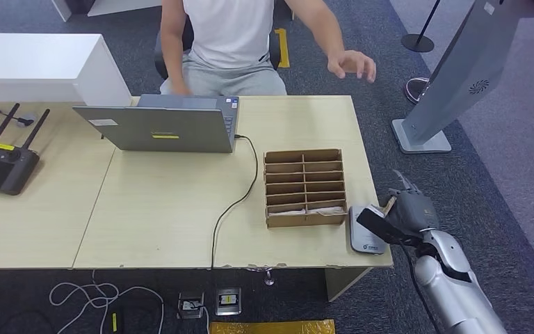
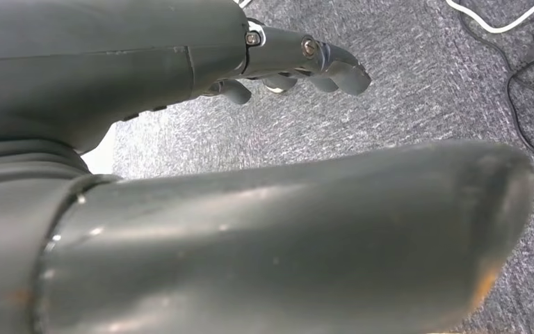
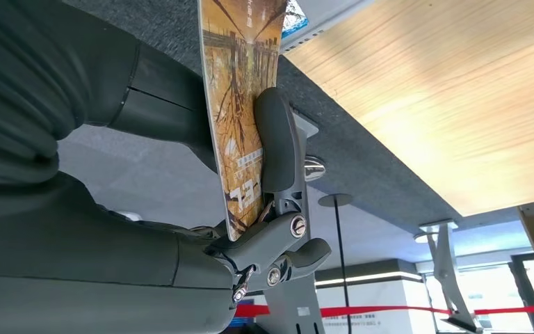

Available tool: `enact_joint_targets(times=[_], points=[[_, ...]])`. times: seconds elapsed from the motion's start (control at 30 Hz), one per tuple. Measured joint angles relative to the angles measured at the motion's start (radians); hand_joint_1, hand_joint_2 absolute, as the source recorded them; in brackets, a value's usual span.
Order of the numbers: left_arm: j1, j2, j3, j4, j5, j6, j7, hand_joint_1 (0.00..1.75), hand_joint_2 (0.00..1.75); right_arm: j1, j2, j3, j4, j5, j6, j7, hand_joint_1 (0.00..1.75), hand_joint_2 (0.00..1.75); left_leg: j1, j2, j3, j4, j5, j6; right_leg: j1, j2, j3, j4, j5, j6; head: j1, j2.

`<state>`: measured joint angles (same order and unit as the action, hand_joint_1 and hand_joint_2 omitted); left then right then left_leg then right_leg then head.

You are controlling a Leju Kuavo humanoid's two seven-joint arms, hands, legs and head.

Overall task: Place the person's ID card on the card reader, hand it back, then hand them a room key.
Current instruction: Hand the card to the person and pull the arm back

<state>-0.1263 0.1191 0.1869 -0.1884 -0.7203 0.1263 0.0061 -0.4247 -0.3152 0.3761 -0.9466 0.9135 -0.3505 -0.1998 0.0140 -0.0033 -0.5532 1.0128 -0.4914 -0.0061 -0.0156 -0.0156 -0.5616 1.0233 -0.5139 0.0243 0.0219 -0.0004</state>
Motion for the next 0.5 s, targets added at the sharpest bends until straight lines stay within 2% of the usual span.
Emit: enact_joint_targets(times=[0.37, 0.5], points=[[0.000, 0.000, 0.000, 0.000, -0.008, 0.002, -0.008, 0.00, 0.00, -0.009, -0.008, -0.021, -0.007, -0.028, 0.003, -0.003, 1.75, 1.75, 0.000, 0.000, -0.001, 0.000, 0.000, 0.000, 0.000, 0.000, 0.000, 0.000, 0.000, 0.000, 0.000, 0.000], [0.000, 0.002, 0.000, 0.000, -0.014, 0.001, -0.008, 0.00, 0.00, -0.047, -0.005, -0.039, -0.043, -0.067, 0.023, 0.000, 1.75, 1.75, 0.000, 0.000, -0.001, 0.000, 0.000, 0.000, 0.000, 0.000, -0.001, 0.001, 0.000, 0.000, 0.000, 0.000]])
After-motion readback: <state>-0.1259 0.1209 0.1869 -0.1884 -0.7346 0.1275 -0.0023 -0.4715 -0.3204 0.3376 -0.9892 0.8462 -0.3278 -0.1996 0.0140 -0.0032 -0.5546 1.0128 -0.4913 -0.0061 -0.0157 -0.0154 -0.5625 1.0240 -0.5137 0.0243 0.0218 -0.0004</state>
